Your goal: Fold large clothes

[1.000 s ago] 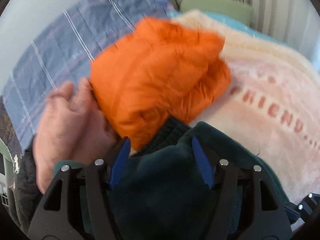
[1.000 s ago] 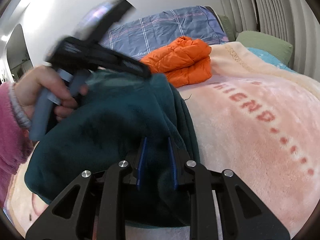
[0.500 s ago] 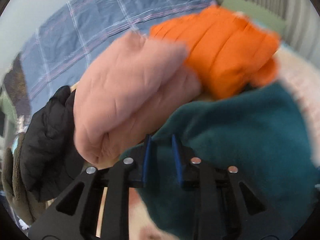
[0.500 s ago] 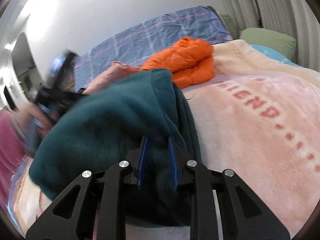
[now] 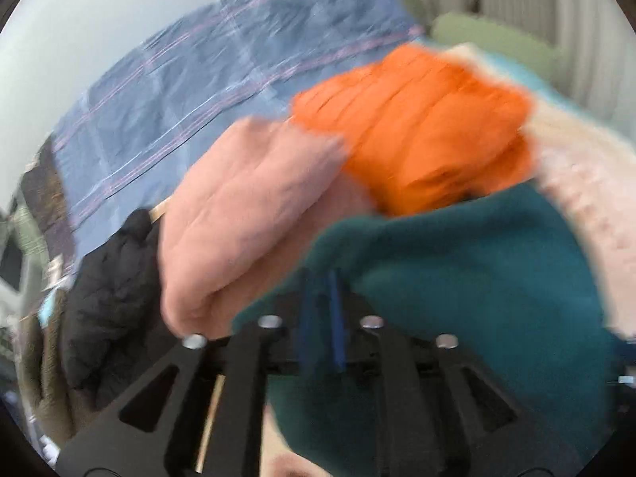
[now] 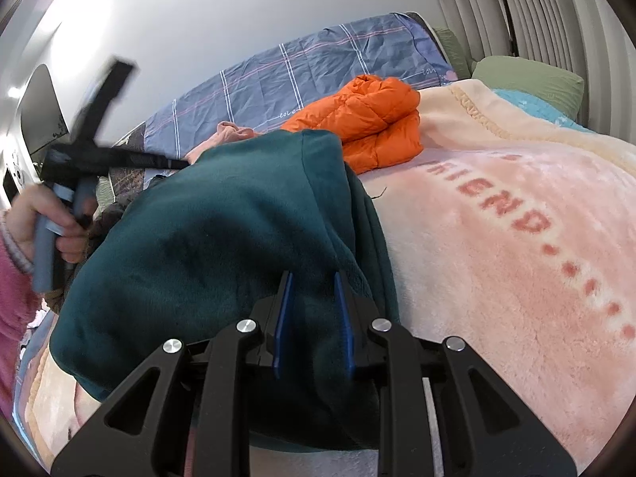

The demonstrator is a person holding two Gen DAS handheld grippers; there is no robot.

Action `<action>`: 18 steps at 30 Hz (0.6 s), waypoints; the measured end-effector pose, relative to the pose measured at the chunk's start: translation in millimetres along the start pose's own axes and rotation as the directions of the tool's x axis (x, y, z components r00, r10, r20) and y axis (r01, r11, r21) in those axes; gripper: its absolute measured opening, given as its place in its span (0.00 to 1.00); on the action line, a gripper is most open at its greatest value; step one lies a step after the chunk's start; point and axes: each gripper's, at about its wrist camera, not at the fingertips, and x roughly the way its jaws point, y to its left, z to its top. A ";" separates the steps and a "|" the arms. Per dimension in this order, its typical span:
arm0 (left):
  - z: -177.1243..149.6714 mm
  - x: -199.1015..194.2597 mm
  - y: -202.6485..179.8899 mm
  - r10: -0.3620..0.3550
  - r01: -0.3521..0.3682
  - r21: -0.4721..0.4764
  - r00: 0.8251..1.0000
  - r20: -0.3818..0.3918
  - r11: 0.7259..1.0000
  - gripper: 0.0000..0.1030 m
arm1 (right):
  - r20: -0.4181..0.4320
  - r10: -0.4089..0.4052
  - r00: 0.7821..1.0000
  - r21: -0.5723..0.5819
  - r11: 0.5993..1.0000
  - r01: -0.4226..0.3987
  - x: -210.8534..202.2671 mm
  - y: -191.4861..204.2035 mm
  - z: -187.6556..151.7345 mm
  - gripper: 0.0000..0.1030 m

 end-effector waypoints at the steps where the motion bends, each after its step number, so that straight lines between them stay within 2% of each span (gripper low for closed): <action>1: 2.4 -10.6 -6.9 -0.038 0.038 0.009 0.999 0.032 0.999 0.25 | 0.002 -0.003 1.000 -0.003 1.000 0.003 -0.4 0.9 -0.3 0.22; 3: 6.1 -29.9 -27.8 -0.135 0.130 0.055 0.987 0.089 0.990 0.35 | 0.005 -0.003 1.000 -0.003 1.000 0.003 -1.1 1.1 -0.9 0.22; 5: 4.5 -28.4 -52.0 -0.176 0.167 0.111 0.981 0.080 0.980 0.43 | 0.006 0.003 1.000 0.002 1.000 -0.004 -2.0 0.8 -1.7 0.22; 6: -1.3 -13.7 -67.8 -0.157 0.148 0.163 0.987 0.042 0.976 0.45 | 0.006 0.008 1.000 0.006 1.000 -0.008 -2.3 0.0 -1.9 0.22; 7: -11.5 6.8 -79.7 -0.107 0.105 0.203 0.994 0.000 0.974 0.45 | 0.002 0.005 1.000 0.009 1.000 -0.005 -2.3 -1.4 -2.1 0.22; 8: -20.7 22.1 -87.7 -0.058 0.056 0.218 0.998 0.002 0.974 0.45 | -0.006 0.002 1.000 0.012 1.000 -0.002 -0.2 -2.7 -3.0 0.22; 10: -15.4 23.1 -85.9 -0.075 0.073 0.192 0.997 0.003 0.979 0.44 | -0.001 0.018 1.000 0.025 1.000 -0.018 -0.9 -4.8 -1.8 0.22; 16: -20.5 21.8 -86.2 -0.054 0.051 0.207 0.998 0.009 0.977 0.44 | -0.005 0.012 1.000 0.015 1.000 -0.012 -1.2 -2.9 0.0 0.22; 17: -21.4 20.7 -86.5 -0.052 0.049 0.207 0.999 0.010 0.977 0.44 | -0.008 0.021 1.000 0.019 1.000 -0.021 -3.6 -3.7 1.7 0.24; 18: -22.3 19.7 -85.4 -0.053 0.050 0.204 0.999 0.011 0.978 0.44 | -0.015 0.057 0.998 0.045 0.997 -0.056 -9.9 -8.1 5.5 0.34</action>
